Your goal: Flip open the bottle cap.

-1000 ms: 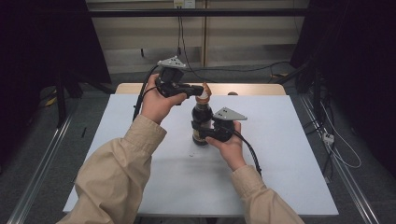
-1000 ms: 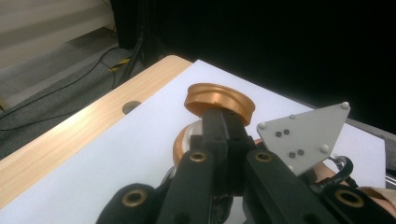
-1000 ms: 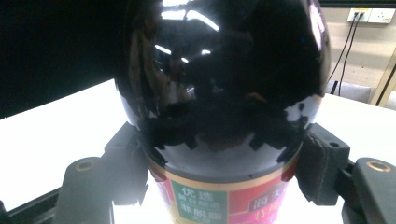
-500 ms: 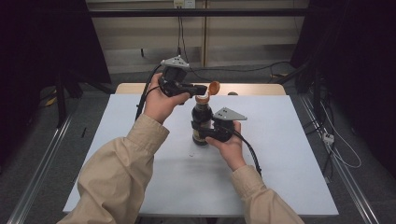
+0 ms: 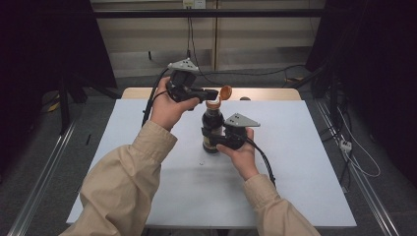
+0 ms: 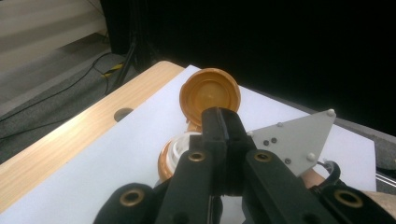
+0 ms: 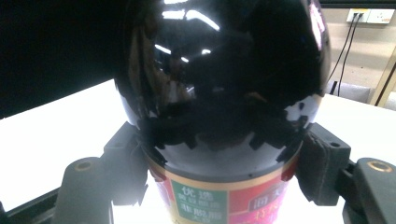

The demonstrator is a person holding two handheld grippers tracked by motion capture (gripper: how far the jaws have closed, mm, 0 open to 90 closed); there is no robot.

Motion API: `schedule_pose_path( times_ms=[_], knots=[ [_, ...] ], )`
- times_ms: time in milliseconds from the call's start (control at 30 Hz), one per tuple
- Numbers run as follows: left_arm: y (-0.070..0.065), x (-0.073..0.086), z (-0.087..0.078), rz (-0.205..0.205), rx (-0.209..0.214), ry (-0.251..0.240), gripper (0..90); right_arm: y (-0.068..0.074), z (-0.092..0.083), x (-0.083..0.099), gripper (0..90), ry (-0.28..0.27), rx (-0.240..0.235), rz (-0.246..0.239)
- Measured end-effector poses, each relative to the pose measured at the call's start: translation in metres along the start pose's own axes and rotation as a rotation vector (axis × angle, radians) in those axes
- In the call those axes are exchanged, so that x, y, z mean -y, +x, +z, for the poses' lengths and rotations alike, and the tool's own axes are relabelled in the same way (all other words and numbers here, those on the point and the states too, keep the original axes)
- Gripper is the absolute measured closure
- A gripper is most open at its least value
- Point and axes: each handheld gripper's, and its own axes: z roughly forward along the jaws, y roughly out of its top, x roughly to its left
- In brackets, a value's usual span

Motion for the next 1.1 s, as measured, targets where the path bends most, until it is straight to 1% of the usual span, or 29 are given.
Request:
schedule_pose_path(
  times_ms=[100,200,267,367,400,500,567,633,700,733,767,833,867,900,1000,1100],
  knots=[
    [0.001,0.002,-0.003,-0.006,0.007,-0.016,90.0,0.0,0.0,0.0,29.1,0.002,-0.001,-0.001],
    [0.002,0.003,-0.007,0.0,0.004,-0.011,89.1,-0.001,0.0,-0.001,29.0,0.003,0.0,-0.005],
    [0.002,0.005,-0.008,-0.001,0.0,-0.011,83.7,-0.001,-0.001,-0.001,28.9,0.004,0.001,-0.006],
    [0.003,0.007,-0.012,0.005,0.002,-0.002,78.5,0.0,-0.001,-0.001,28.6,0.008,0.005,-0.004],
    [0.003,0.008,-0.012,0.002,0.004,-0.008,76.6,0.0,-0.001,-0.001,28.3,0.008,0.008,-0.002],
    [0.006,0.012,-0.017,0.006,0.012,-0.008,70.1,0.0,-0.002,-0.001,27.4,0.011,0.004,0.011],
    [0.008,0.015,-0.019,0.005,0.004,-0.01,64.8,-0.001,-0.002,-0.001,26.9,0.014,-0.002,0.018],
    [0.01,0.019,-0.021,-0.002,0.005,-0.014,63.1,-0.002,-0.004,-0.002,25.6,0.026,-0.005,0.023],
    [0.011,0.023,-0.024,0.0,0.0,-0.017,58.2,-0.003,-0.005,-0.002,23.8,0.04,-0.006,0.03],
    [0.011,0.024,-0.025,-0.001,-0.011,-0.016,54.7,-0.004,-0.006,-0.002,22.6,0.048,-0.005,0.036],
    [0.012,0.027,-0.026,-0.003,-0.014,-0.027,51.2,-0.004,-0.008,-0.002,21.6,0.051,-0.005,0.047],
    [0.012,0.031,-0.028,0.0,-0.011,-0.029,47.6,-0.006,-0.01,-0.002,19.6,0.06,-0.01,0.062],
    [0.012,0.033,-0.029,0.003,-0.018,-0.022,45.5,-0.007,-0.011,-0.002,18.2,0.066,-0.016,0.071],
    [0.012,0.035,-0.03,0.004,-0.016,-0.027,43.8,-0.008,-0.012,-0.002,17.8,0.073,-0.02,0.083],
    [0.012,0.042,-0.033,-0.003,-0.013,-0.034,39.3,-0.011,-0.018,-0.002,16.9,0.079,-0.035,0.091],
    [0.013,0.05,-0.034,-0.008,0.0,-0.054,35.0,-0.012,-0.026,-0.003,16.8,0.073,-0.045,0.083]
  ],
)
